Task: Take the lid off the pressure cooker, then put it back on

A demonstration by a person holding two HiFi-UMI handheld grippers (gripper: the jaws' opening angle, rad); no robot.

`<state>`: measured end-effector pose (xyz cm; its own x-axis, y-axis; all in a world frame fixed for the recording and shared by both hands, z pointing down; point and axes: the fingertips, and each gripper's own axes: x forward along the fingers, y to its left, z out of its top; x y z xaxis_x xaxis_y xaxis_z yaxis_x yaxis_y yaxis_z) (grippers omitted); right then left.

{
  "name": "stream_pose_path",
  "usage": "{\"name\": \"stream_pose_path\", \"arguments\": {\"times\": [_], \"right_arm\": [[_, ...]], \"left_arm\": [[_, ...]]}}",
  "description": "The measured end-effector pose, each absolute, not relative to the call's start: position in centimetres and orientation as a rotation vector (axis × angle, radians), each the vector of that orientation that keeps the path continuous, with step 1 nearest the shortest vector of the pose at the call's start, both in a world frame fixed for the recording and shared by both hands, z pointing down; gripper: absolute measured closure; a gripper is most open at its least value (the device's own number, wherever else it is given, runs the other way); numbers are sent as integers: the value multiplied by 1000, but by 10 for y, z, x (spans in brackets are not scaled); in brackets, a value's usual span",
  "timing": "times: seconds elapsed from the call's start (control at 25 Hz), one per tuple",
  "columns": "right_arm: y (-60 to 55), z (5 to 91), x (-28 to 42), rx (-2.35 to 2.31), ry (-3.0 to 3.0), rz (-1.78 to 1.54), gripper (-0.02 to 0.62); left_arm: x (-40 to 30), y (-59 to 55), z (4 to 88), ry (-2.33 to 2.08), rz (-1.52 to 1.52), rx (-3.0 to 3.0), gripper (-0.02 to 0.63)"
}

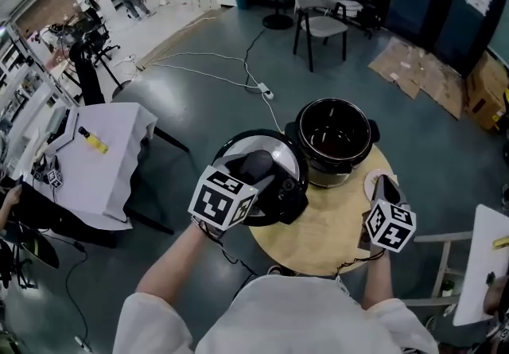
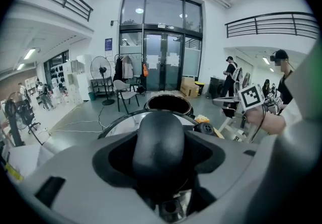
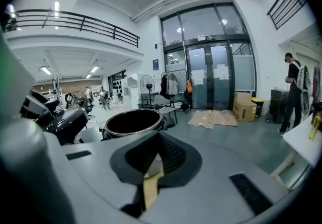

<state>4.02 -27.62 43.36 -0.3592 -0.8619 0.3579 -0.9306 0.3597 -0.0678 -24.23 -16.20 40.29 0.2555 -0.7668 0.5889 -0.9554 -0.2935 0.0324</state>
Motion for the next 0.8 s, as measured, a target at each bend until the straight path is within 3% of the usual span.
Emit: {"name": "stream_pose_path", "arguments": {"times": [0.8], "right_arm": [[-283,445,119,1796,-2257,446,595]], "left_arm": [[-183,-267,349,-1290,800,2420,336]]}}
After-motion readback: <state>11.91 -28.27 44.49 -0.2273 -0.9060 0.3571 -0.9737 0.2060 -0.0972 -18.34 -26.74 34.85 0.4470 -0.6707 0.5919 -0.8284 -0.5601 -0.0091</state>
